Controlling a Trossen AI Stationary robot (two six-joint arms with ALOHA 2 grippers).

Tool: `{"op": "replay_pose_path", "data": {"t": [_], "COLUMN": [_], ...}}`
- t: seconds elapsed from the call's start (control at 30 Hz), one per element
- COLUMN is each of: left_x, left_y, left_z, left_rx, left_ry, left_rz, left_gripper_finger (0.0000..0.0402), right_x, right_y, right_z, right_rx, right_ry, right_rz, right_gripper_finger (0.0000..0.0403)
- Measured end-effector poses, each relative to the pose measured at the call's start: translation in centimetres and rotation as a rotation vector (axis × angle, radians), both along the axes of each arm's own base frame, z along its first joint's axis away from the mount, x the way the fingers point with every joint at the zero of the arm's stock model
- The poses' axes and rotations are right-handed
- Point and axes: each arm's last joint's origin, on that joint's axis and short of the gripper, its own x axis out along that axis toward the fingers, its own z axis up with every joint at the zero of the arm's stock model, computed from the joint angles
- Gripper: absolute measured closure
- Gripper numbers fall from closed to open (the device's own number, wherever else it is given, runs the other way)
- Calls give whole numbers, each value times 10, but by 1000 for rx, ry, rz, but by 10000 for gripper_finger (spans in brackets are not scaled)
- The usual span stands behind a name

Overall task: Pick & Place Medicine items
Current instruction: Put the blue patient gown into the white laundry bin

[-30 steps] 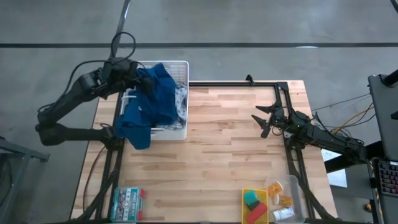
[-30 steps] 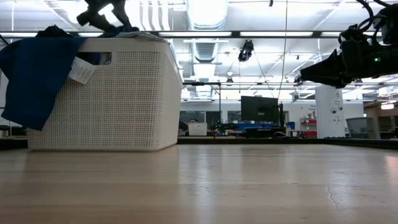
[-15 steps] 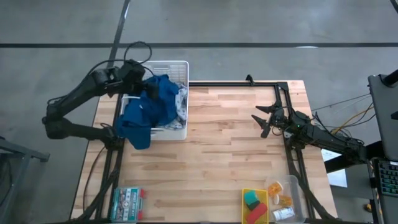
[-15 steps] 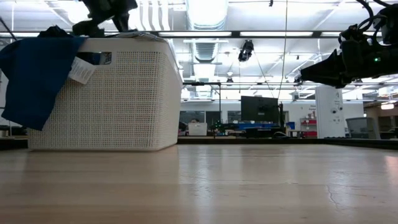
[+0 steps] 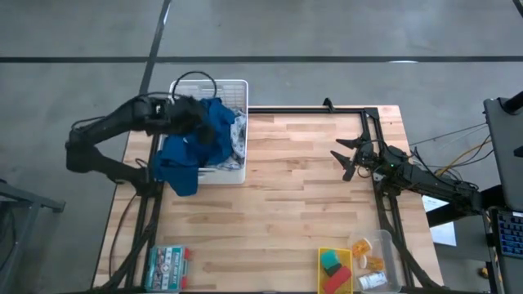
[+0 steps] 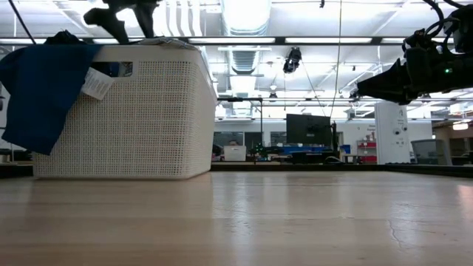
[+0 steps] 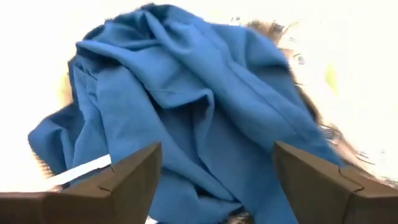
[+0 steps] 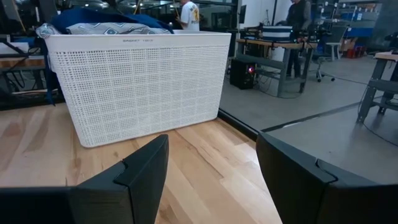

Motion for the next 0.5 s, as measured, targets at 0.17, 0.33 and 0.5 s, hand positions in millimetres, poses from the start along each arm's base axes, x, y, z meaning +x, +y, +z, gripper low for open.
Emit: {"op": "replay_pose_path", "data": {"t": [0.17, 0.33, 0.5], "left_x": [8, 8, 6], "left_y": [-42, -83, -113], "left_z": [3, 6, 1], "left_rx": [126, 243, 257], "left_ry": [-33, -118, -157], "left_rz": [-56, -95, -174], "left_gripper_finger": [95, 94, 95], "right_x": [0, 0, 0], "right_y": [0, 0, 0], "right_z": [0, 0, 0], "right_rx": [0, 0, 0], "right_ry": [-1, 0, 0], "right_rz": [0, 0, 0], "right_gripper_finger": [165, 165, 165]}}
